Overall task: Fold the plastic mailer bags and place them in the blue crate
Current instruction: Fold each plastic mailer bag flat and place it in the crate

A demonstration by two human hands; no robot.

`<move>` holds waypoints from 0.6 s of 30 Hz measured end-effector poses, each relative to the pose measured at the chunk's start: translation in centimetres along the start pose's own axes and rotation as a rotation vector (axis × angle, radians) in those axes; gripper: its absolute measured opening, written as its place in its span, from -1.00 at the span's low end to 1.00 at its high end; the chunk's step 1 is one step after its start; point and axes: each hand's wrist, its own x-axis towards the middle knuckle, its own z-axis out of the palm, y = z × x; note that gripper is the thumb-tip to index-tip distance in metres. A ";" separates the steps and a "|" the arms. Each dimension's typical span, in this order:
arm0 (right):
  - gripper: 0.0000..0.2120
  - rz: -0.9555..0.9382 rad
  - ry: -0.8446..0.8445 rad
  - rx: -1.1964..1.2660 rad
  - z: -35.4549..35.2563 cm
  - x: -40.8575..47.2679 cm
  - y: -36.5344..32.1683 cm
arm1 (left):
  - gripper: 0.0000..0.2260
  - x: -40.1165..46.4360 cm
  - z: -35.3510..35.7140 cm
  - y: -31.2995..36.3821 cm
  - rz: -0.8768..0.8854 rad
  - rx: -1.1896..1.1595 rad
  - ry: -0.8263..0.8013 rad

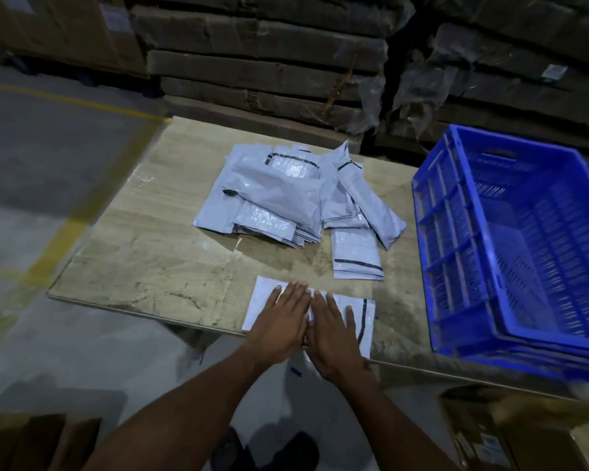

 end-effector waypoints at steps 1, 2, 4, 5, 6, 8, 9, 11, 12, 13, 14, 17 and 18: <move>-0.49 0.004 0.011 -0.036 0.5 -0.3 0.3 | -0.51 -0.3 0.4 0.0 -0.017 0.021 -0.029; -0.48 0.002 0.013 -0.067 0.9 -0.5 0.6 | -0.50 -0.5 0.8 -0.1 -0.026 0.035 -0.047; -0.47 -0.012 0.019 -0.089 1.1 -0.5 1.2 | -0.48 -0.6 1.0 0.1 -0.041 0.057 -0.057; -0.47 -0.015 0.028 -0.098 1.0 -0.4 1.4 | -0.48 -0.5 0.8 0.3 -0.052 0.073 -0.048; -0.46 -0.011 0.031 -0.101 0.8 -0.1 1.5 | -0.48 -0.3 0.6 0.4 -0.061 0.081 -0.035; -0.46 -0.002 0.020 -0.100 0.7 0.2 1.6 | -0.47 -0.3 0.5 0.6 -0.076 0.075 -0.038; -0.46 0.002 0.014 -0.110 0.7 0.1 1.6 | -0.47 -0.4 0.5 0.7 -0.077 0.079 -0.044; -0.45 0.010 0.006 -0.119 0.8 -0.2 1.4 | -0.46 -0.7 0.6 0.5 -0.079 0.099 -0.068; -0.45 0.016 -0.003 -0.111 0.7 -0.3 1.4 | -0.46 -0.8 0.6 0.4 -0.076 0.106 -0.084; -0.44 0.017 -0.013 -0.105 0.7 -0.4 1.3 | -0.46 -1.0 0.5 0.4 -0.070 0.114 -0.099; -0.44 0.014 -0.021 -0.107 0.7 -0.6 1.3 | -0.46 -1.1 0.5 0.4 -0.064 0.124 -0.111; -0.43 -0.012 -0.048 -0.120 0.4 -0.8 1.4 | -0.47 -1.2 0.3 0.4 -0.061 0.131 -0.122; -0.43 -0.012 -0.050 -0.120 0.3 -0.8 1.6 | -0.47 -1.1 0.2 0.5 -0.062 0.130 -0.117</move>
